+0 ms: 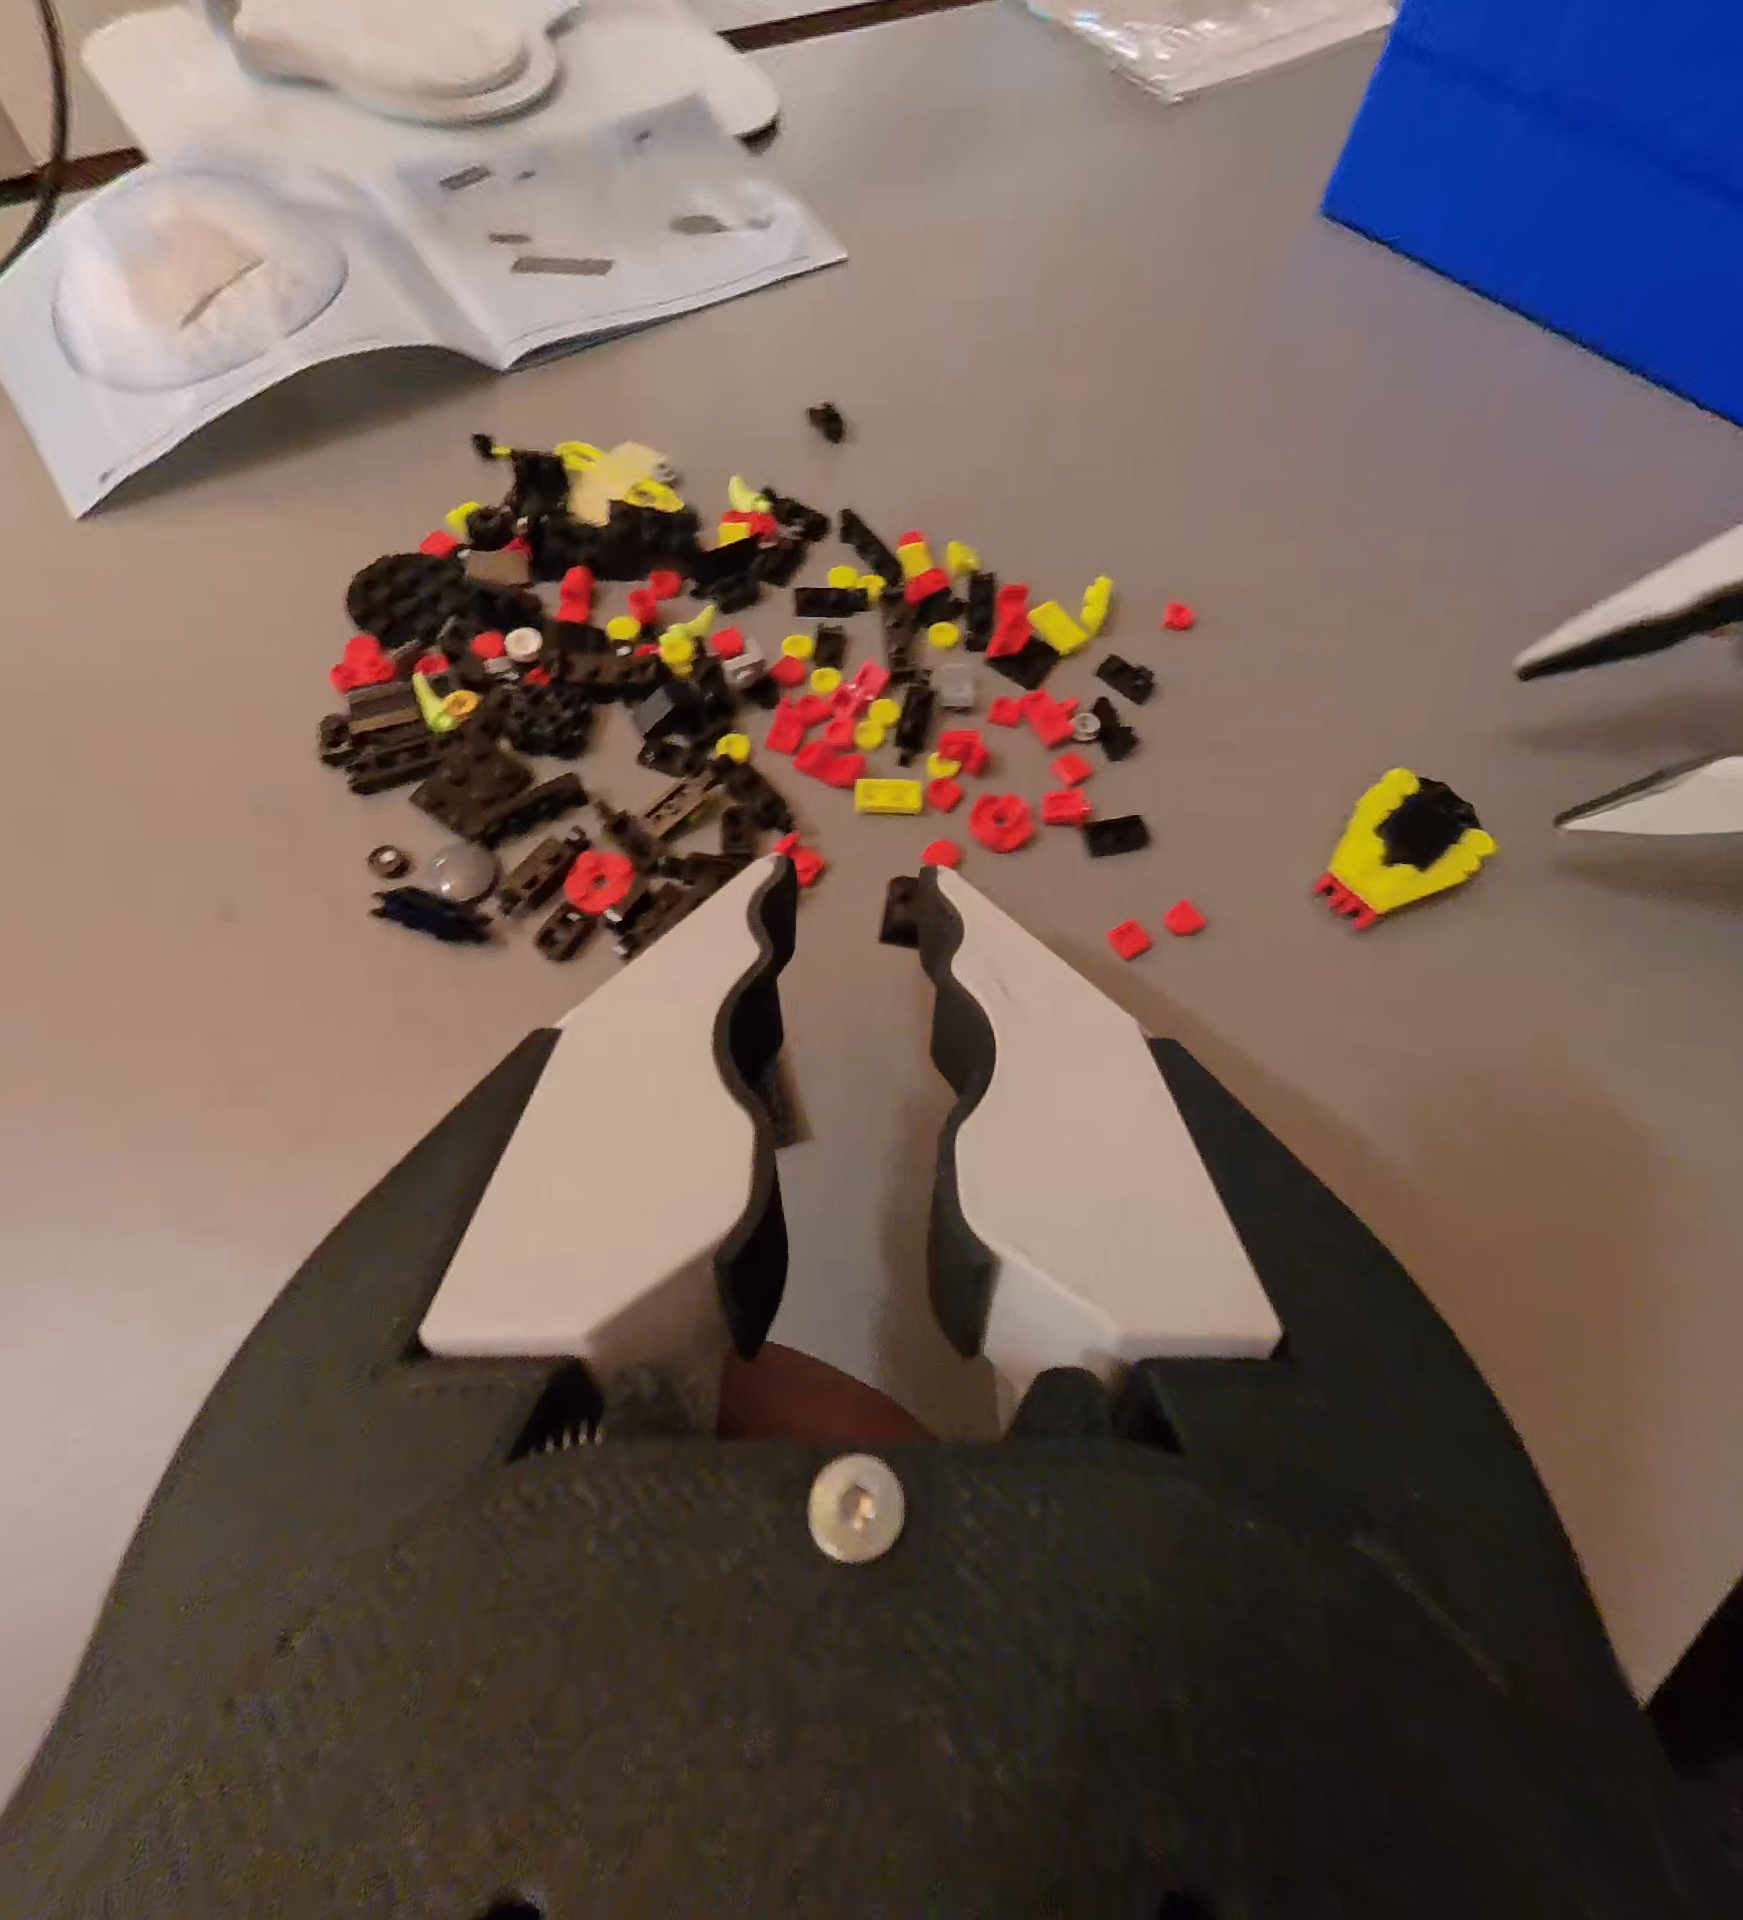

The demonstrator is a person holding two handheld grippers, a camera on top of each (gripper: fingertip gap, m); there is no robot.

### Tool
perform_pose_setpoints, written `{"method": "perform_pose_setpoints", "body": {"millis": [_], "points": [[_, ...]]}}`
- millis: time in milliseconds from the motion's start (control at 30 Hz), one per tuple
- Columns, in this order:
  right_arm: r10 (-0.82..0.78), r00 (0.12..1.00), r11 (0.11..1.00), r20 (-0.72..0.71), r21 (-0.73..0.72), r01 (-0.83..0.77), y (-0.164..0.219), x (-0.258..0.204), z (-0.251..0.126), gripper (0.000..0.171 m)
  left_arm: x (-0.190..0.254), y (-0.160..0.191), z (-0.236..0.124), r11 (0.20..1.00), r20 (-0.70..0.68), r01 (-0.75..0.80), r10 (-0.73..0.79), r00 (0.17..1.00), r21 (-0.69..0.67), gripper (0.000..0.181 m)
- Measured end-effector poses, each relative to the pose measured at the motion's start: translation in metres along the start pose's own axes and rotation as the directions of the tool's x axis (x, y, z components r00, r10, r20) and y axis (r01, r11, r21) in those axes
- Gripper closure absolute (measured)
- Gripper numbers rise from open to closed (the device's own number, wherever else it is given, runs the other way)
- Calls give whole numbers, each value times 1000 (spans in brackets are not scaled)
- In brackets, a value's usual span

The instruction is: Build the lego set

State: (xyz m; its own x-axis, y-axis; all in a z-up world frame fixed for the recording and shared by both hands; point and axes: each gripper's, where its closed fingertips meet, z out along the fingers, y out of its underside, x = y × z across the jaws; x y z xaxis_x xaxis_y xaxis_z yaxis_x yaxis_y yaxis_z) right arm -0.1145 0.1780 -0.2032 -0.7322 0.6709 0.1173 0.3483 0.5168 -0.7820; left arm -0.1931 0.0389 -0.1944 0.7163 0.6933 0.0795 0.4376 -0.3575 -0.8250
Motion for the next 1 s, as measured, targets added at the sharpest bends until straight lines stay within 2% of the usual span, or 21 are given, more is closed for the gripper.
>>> {"method": "perform_pose_setpoints", "body": {"millis": [167, 400, 533, 733, 1000], "points": [[114, 988, 993, 104, 7, -116, -1, -10, 5, 126, 25, 10, 5, 993, -53, -111, 109, 993, -46, 160], [26, 996, 995, 83, -103, -17, 14, -10, 22, 122, 36, 20, -2, 985, -77, -163, 159, 984, -57, 161], [0, 977, 993, 211, -113, 25, 11, -31, 28, 141, 32, 27, -8, 987, -67, -143, 138, 988, -69, 161], [-55, 918, 992, 393, -83, 95, -1, -66, 33, 141, 40, 41, -19, 981, -106, -175, 166, 980, -86, 160], [-128, 879, 985, 459, -43, 166, -11, -83, 42, 141, 93, 64, -32, 952, -309, -291, 250, 918, -95, 157]]}}
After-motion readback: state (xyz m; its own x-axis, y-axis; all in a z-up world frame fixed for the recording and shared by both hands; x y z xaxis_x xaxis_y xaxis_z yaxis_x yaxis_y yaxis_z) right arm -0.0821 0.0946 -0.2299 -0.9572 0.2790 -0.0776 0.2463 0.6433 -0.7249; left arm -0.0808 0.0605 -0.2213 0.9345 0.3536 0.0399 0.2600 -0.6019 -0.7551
